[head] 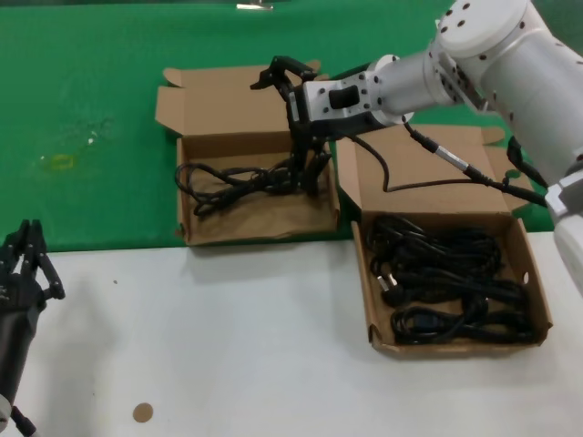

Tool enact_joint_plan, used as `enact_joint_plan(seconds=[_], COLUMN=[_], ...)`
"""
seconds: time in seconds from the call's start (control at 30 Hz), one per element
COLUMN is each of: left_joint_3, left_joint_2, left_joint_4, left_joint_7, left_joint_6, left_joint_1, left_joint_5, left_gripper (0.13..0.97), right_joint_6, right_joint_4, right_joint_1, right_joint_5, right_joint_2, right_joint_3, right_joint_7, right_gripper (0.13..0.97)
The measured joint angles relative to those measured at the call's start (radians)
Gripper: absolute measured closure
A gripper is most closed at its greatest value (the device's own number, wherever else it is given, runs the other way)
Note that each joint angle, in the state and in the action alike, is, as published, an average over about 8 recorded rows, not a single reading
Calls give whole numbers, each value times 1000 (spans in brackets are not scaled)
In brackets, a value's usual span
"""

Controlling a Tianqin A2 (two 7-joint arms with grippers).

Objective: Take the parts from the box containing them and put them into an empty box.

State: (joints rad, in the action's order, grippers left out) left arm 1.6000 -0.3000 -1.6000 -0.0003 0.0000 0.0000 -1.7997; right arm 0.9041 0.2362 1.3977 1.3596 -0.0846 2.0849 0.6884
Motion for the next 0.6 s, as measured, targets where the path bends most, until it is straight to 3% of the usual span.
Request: enact_joint_plan(seconds=[0.17, 0.6], left_joint_3=[0, 0], left_joint_2=[0, 0], left_joint_4=[0, 0], left_joint_7=[0, 0], left_joint_6=[0, 0], left_joint_1=[0, 0], left_joint_5=[0, 0], left_gripper=[914, 775], right_joint_6=[-30, -175], right_joint_4=[46, 264], right_joint_1=[-47, -271], right_joint_5=[15, 85], right_joint_2=[-7, -42], right_joint_3=[-16, -94], right_joint_7=[-23, -133], right_gripper=[180, 130])
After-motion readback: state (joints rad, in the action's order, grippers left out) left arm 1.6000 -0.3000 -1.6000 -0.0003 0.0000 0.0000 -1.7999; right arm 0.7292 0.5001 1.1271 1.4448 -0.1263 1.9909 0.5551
